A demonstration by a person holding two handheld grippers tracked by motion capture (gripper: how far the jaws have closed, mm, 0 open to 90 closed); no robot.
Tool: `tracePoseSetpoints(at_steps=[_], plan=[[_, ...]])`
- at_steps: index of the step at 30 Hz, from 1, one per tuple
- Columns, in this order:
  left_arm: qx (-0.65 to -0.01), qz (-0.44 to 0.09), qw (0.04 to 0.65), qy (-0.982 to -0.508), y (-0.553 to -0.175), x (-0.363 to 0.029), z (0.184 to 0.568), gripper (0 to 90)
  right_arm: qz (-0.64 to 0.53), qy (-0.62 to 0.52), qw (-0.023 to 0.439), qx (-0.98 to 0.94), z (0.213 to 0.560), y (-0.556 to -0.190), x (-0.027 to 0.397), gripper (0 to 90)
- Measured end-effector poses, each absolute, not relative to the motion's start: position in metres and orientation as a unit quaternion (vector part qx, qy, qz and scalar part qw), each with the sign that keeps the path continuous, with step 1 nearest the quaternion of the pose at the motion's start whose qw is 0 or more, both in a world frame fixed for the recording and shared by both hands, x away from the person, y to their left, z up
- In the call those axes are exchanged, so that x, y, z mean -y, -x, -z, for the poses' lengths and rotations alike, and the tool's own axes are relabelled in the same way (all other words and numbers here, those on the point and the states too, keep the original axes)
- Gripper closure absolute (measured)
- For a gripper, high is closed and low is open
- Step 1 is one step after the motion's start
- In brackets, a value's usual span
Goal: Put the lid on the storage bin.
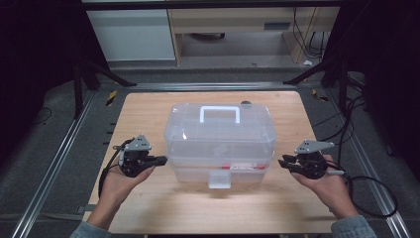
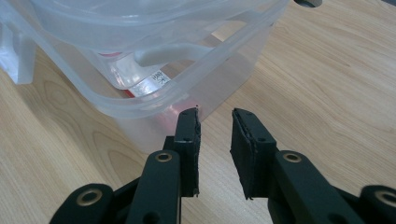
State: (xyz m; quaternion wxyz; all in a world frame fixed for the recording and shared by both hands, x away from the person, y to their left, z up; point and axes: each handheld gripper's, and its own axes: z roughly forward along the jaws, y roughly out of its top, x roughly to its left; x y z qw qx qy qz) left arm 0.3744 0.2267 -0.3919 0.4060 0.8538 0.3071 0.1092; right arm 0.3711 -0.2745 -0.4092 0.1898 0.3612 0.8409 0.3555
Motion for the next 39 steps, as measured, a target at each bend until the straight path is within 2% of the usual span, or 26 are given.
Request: tracePoseSetpoints(at_steps=[9,12,16,23,26,31,33,34,36,39], plan=[[-0.313,-0.106,0.392,-0.859,-0.372,-0.228,0.4,89.6,-0.354,-0.366,0.186,-0.84,0.415,-0.373,0.274,69.9],[-0.32,-0.106,0.41,-0.848,-0.37,-0.234,0.398,89.6,-0.352,-0.368,0.185,-0.841,0.416,-0.372,0.275,69.7],[-0.323,-0.118,0.405,-0.847,-0.37,-0.24,0.393,89.1,-0.353,-0.369,0.186,-0.839,0.416,-0.373,0.276,69.2],[-0.334,-0.123,0.402,-0.843,-0.371,-0.246,0.397,83.8,-0.351,-0.373,0.187,-0.838,0.417,-0.373,0.277,67.6],[-0.341,-0.129,0.4,-0.841,-0.371,-0.248,0.398,78.0,-0.351,-0.374,0.188,-0.838,0.418,-0.374,0.278,66.2],[-0.351,-0.147,0.393,-0.837,-0.373,-0.251,0.399,63.4,-0.35,-0.378,0.19,-0.836,0.417,-0.375,0.278,63.1],[-0.355,-0.157,0.386,-0.837,-0.374,-0.252,0.4,53.1,-0.349,-0.379,0.192,-0.835,0.417,-0.375,0.278,60.7],[-0.356,-0.16,0.384,-0.837,-0.374,-0.252,0.401,46.8,-0.348,-0.381,0.194,-0.834,0.417,-0.376,0.278,58.7],[-0.358,-0.17,0.376,-0.838,-0.375,-0.253,0.402,39.8,-0.347,-0.385,0.197,-0.832,0.417,-0.377,0.279,54.2],[-0.37,-0.19,0.359,-0.835,-0.377,-0.255,0.406,23.9,-0.34,-0.394,0.215,-0.826,0.417,-0.379,0.28,41.1]])
